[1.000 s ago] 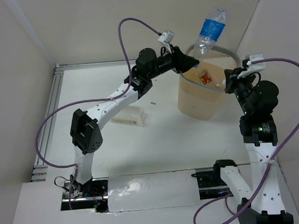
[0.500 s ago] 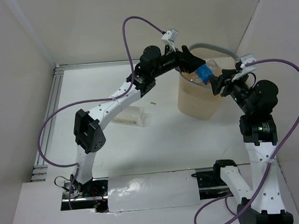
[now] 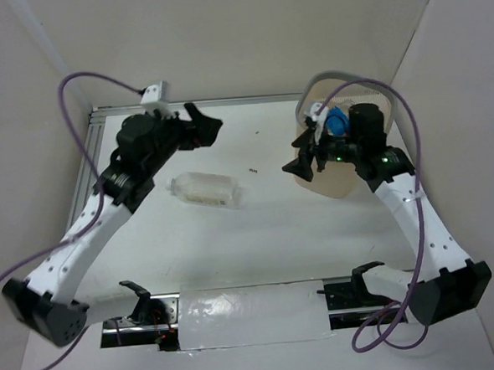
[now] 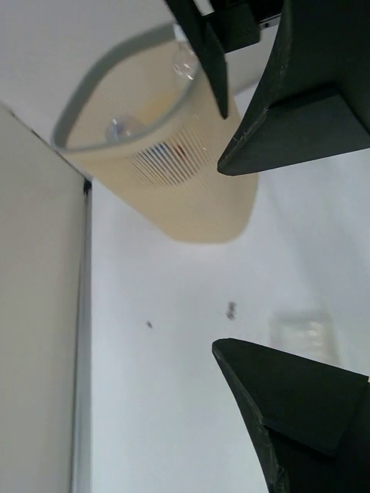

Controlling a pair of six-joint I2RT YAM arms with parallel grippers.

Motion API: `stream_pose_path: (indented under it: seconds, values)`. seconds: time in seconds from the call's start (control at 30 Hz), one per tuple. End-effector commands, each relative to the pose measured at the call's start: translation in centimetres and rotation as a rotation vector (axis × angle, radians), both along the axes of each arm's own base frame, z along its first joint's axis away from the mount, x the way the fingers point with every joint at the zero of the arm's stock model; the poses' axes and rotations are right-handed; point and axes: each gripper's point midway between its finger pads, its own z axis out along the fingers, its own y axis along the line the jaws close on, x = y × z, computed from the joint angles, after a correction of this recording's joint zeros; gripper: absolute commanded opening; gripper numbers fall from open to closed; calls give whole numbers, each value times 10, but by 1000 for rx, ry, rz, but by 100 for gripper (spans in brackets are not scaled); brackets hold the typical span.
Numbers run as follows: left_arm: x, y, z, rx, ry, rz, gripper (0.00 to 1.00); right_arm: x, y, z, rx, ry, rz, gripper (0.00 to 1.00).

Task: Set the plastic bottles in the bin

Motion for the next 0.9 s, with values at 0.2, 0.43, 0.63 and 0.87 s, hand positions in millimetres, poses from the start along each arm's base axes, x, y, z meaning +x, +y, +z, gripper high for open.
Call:
stream_pose_path:
  seconds: [0.2,0.43,0.63,0.87]
  values:
    - [-84,90,-104,100,224,220,100,21,107,-83,-256,43,79,82]
    - [-123,129,-125,81,294,351,100,40,177,-138,-408,132,91,99]
    - [-149,161,-134,78,334,465,100,60,200,-159,-397,203,60,99]
    - [-166,167,-157,63,408,487,100,66,215,-177,-435,203,106,99]
